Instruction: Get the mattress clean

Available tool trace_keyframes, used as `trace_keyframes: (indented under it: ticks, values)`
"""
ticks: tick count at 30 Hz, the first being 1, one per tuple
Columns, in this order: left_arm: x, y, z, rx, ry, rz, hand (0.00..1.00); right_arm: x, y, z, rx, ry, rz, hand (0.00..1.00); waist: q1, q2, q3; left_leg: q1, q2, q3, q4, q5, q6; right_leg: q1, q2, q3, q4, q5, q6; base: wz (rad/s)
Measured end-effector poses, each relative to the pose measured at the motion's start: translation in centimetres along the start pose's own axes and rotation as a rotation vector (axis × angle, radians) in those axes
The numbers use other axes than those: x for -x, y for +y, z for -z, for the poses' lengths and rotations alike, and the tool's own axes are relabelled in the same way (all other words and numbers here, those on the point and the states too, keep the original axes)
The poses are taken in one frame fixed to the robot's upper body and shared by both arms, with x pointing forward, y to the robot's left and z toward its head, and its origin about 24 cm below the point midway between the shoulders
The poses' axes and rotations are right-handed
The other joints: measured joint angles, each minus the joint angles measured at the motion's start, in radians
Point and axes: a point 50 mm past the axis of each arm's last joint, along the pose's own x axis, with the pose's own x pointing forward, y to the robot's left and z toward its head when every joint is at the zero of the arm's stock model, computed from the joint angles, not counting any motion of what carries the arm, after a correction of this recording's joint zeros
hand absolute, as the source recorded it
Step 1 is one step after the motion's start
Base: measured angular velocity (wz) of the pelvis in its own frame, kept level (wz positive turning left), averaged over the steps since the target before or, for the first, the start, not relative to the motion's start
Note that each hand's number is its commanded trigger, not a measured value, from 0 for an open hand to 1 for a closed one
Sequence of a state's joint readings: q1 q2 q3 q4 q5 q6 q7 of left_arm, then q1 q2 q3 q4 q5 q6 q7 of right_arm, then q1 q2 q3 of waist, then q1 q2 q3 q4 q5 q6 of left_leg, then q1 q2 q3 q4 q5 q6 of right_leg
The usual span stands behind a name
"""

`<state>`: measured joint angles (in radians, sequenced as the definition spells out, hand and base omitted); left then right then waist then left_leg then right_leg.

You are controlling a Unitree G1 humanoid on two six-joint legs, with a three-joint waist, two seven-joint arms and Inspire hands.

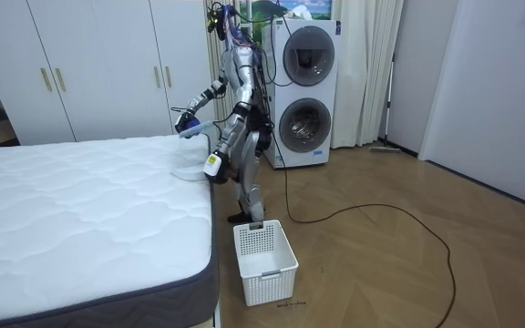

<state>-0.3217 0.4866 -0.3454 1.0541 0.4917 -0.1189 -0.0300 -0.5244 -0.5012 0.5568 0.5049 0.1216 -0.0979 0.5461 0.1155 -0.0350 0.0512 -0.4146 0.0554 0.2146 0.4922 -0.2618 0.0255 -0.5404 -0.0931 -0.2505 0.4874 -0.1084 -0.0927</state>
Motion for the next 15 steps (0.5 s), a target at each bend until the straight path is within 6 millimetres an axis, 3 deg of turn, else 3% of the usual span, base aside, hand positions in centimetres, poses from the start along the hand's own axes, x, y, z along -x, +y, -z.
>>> trace_keyframes:
  ticks: [10,15]
  values:
    - [0.1,0.0,0.2,0.016,0.000,-0.004,1.00,0.8,-1.1,1.3,-0.030,0.040,0.078,1.00,-0.027,-0.003,-0.0012,0.010,-0.015,-0.001,-0.016,0.001,0.004,0.001,-0.016,0.003,0.011,-0.013,0.008,0.02]
    - [0.1,0.1,0.3,0.027,-0.007,-0.029,1.00,1.7,-2.3,2.0,-0.098,0.031,0.225,1.00,-0.046,-0.005,-0.0024,0.009,-0.012,-0.009,-0.008,0.001,0.004,0.009,-0.010,-0.004,-0.002,-0.009,0.008,0.02]
